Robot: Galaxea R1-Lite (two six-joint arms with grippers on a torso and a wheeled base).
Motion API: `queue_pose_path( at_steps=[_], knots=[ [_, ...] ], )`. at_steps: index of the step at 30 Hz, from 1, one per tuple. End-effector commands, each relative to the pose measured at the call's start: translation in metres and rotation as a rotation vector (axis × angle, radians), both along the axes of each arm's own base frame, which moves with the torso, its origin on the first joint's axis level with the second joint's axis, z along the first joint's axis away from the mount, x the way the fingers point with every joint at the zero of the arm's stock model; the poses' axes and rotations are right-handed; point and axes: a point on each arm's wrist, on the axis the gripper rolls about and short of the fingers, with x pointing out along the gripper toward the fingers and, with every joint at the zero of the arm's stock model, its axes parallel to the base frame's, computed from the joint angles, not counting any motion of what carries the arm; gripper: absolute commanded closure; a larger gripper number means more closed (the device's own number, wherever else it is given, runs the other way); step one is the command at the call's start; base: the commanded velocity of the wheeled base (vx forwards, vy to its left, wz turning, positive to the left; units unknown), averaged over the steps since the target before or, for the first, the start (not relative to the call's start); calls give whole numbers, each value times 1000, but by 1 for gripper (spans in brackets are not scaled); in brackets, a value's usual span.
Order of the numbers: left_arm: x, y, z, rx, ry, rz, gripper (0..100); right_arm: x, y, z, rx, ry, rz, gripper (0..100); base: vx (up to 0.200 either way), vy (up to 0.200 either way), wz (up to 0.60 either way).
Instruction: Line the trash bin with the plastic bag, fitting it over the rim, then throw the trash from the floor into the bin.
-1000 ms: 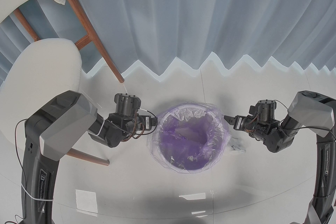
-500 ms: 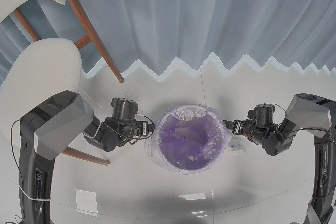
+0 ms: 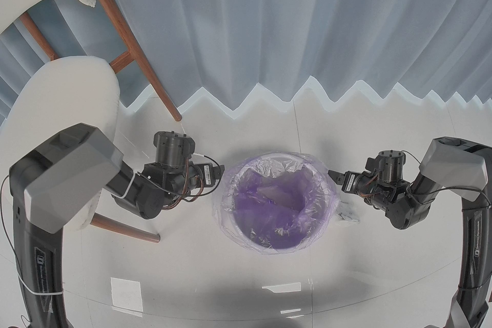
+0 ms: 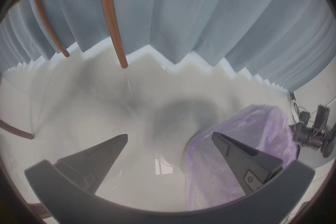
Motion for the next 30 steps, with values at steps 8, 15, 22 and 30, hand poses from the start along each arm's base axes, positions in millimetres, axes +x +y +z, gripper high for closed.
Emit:
queue_pose_path(
  at_steps=[8, 15, 22, 30],
  knots=[
    [-113, 46, 111, -236, -121, 66, 0, -54, -11, 75, 254, -183, 20, 0, 0, 0, 0],
    [-217, 86, 125, -339, -148, 81, 0, -134, 2, 95, 233, -40, 181, 0, 0, 0, 0],
    [-252, 112, 118, -350, -177, 139, 0, -129, 20, 70, 76, 35, 236, 0, 0, 0, 0],
    [-264, 131, 121, -358, -233, 221, 0, -127, 48, 62, 44, 77, 279, 0, 0, 0, 0]
  ],
)
